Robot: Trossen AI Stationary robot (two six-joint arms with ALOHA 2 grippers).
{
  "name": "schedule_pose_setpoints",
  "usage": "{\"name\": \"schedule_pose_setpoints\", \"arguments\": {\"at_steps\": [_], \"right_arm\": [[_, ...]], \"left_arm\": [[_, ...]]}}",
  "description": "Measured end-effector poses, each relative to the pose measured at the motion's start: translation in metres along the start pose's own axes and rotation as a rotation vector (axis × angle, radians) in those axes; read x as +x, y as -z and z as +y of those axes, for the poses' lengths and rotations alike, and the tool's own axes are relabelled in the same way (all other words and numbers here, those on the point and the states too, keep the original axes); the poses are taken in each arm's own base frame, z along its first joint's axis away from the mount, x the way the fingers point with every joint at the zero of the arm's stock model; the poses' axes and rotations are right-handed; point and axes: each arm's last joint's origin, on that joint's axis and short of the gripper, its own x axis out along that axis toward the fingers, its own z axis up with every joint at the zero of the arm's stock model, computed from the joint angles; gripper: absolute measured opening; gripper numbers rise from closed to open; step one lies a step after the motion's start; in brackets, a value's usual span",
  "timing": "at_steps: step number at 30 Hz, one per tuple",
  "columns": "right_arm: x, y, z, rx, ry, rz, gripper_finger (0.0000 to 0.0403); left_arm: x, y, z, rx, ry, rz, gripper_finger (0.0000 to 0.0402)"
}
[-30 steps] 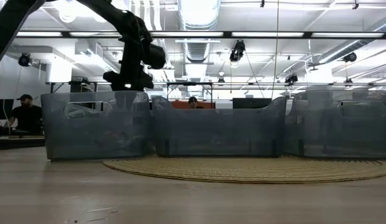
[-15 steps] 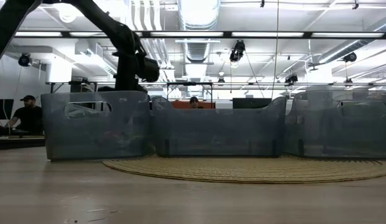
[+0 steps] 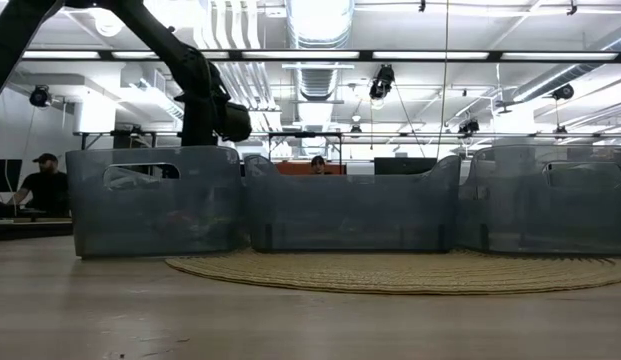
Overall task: Pick and place Granola Bars by type
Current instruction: Put the red granola bar into the left black bin
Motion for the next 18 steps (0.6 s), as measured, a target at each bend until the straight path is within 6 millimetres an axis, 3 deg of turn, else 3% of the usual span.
{"name": "schedule_pose_setpoints", "arguments": {"at_steps": [18], "right_arm": [[0.0003, 0.0000, 0.0000, 0.006, 0.001, 0.001, 0.0008]], "left_arm": [[-0.0011, -0.0052, 0.0001, 0.073, 0.050, -0.040, 0.0186]]}}
